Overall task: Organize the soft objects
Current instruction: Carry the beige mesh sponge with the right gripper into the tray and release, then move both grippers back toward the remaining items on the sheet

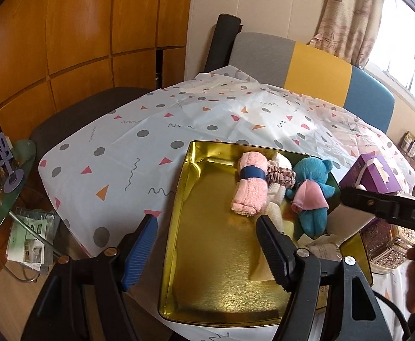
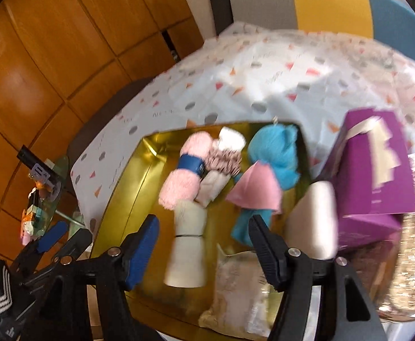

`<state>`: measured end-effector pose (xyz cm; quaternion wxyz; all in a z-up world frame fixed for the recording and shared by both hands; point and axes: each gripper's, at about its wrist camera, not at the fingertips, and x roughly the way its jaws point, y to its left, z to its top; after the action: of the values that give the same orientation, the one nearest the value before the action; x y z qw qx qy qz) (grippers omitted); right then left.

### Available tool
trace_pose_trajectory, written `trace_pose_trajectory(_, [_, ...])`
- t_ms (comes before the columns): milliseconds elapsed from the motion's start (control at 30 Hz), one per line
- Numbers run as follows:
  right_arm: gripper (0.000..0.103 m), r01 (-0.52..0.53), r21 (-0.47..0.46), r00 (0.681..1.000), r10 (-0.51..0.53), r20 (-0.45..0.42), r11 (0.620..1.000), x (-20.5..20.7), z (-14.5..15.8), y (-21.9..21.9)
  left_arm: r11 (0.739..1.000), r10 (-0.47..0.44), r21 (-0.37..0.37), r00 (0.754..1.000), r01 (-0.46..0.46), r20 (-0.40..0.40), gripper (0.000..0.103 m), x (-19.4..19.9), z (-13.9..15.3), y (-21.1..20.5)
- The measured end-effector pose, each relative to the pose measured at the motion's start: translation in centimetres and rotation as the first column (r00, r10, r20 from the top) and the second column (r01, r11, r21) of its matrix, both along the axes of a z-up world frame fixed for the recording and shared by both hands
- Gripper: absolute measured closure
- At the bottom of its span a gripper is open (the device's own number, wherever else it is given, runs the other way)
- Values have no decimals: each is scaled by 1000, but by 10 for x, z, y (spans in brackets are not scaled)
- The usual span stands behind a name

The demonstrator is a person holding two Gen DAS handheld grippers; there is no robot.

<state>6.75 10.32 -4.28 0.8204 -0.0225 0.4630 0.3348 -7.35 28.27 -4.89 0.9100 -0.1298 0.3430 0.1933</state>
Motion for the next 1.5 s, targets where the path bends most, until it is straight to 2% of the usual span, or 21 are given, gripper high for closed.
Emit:
trace_pose_trajectory(100, [37,17,-8,996,-16,89,1000,-10,15,-16,1000,-13,15,1000,13,-1,30,1,3,-6])
trace_pose_trajectory(300, [37,80,14,974,-81,213,997,-19,39,-58,998,-45,45,999,45,1,27,2,7,-19])
trace_pose_trajectory(433, [37,149,38,952,-154,266,988,-19,54,-97,997,-64,53,998,64,-5,26,4,8,-27])
trace_pose_trajectory(600, [37,277,46,902,-277,332,960,-12,74,-164,994,-88,67,996,89,-21,26,9,7,-36])
trace_pose_trajectory(700, [37,381,24,858,-363,363,924,-4,79,-210,992,-102,72,994,103,-27,26,11,7,-42])
trace_pose_trajectory(767, [37,450,2,829,-419,372,893,2,77,-238,990,-110,85,994,112,-27,26,11,8,-47])
trace_pose_trajectory(867, [37,576,-40,762,-519,387,816,14,68,-288,988,-123,92,992,124,-23,26,13,10,-52])
trace_pose_trajectory(967, [37,717,-48,654,-648,389,695,24,52,-345,984,-141,106,990,142,-19,26,15,15,-59])
trace_pose_trajectory(1000, [37,767,-50,607,-697,381,640,28,43,-366,982,-147,113,989,148,-18,26,15,16,-61])
trace_pose_trajectory(1167, [37,904,-19,411,-857,311,426,21,-1,-446,975,-170,139,985,173,-33,26,19,19,-75])
trace_pose_trajectory(1200, [37,922,-37,381,-889,254,385,20,-7,-461,974,-174,144,984,177,-36,26,20,19,-78])
trace_pose_trajectory(1233, [37,930,15,357,-915,186,366,18,-8,-475,972,-178,151,983,181,-37,26,21,19,-82])
trace_pose_trajectory(1267, [37,937,50,334,-929,160,346,16,-7,-482,970,-183,153,982,187,-40,26,22,19,-85])
trace_pose_trajectory(1300, [37,943,55,316,-937,152,327,14,-7,-486,969,-188,156,981,192,-44,26,23,19,-87])
trace_pose_trajectory(1333, [37,945,42,316,-938,141,324,14,-10,-488,967,-193,159,980,199,-49,26,24,18,-90])
trace_pose_trajectory(1433, [37,938,36,341,-938,58,344,20,-19,-488,960,-216,168,975,223,-59,26,27,19,-99])
trace_pose_trajectory(1500, [37,932,14,362,-931,34,363,23,-25,-484,956,-232,168,971,239,-62,26,29,18,-106])
